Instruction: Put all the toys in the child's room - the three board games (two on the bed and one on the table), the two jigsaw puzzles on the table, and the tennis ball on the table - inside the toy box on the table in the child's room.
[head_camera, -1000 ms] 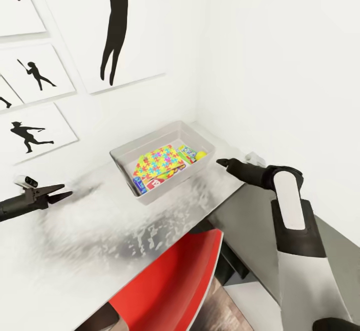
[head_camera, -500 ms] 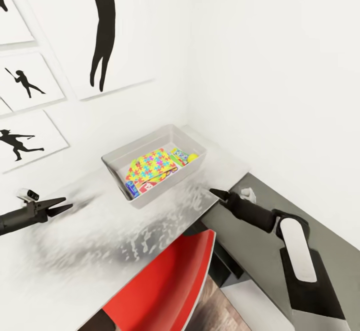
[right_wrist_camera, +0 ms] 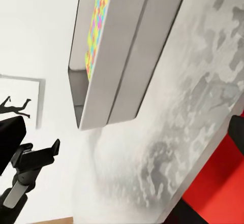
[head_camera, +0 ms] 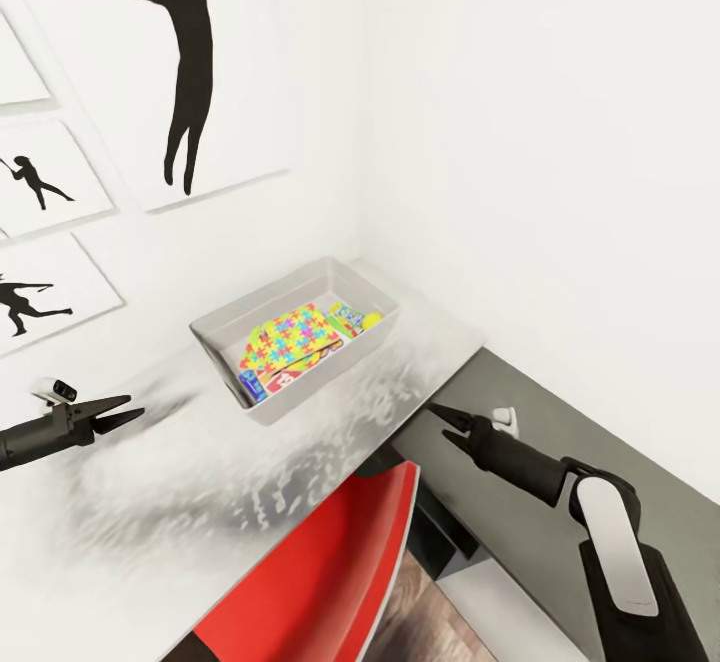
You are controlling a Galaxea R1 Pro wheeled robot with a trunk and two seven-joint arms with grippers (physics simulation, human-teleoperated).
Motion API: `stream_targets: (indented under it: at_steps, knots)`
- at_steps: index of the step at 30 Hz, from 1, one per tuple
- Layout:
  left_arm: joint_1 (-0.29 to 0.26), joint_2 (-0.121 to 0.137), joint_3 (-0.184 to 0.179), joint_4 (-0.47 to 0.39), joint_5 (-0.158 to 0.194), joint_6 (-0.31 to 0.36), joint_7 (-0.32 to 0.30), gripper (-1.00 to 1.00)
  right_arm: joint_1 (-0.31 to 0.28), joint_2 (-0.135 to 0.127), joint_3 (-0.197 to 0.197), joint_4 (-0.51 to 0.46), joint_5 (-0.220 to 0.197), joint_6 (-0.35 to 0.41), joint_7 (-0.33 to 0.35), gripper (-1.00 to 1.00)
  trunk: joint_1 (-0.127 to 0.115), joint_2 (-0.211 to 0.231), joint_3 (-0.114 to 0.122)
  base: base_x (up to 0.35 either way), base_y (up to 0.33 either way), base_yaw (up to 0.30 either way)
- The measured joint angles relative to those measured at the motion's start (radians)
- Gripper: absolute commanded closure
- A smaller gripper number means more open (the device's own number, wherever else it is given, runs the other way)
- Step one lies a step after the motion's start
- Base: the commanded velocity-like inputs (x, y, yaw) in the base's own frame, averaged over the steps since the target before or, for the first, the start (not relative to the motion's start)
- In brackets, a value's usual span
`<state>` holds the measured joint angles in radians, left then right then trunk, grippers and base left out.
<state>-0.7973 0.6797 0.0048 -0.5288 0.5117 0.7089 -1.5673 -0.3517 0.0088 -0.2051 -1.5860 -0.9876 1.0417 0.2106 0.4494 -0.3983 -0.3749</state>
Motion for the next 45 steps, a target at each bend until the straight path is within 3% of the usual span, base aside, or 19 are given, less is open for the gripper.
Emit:
stream_targets:
  at_steps: [21,45]
  knots:
    - [0.0,0.018,0.001,0.002,0.004,-0.014,0.0,-1.0,0.009,0.001,0.017,0.0,0.002,-0.001,0.015,-1.0,0.0,0.0,0.033,0.0,0.0,-0.085]
    - [0.001,0.018,-0.001,0.002,0.006,-0.016,0.0,-1.0,0.011,0.001,0.016,0.0,0.003,-0.003,0.014,-1.0,0.0,0.0,0.064,0.0,0.0,0.057]
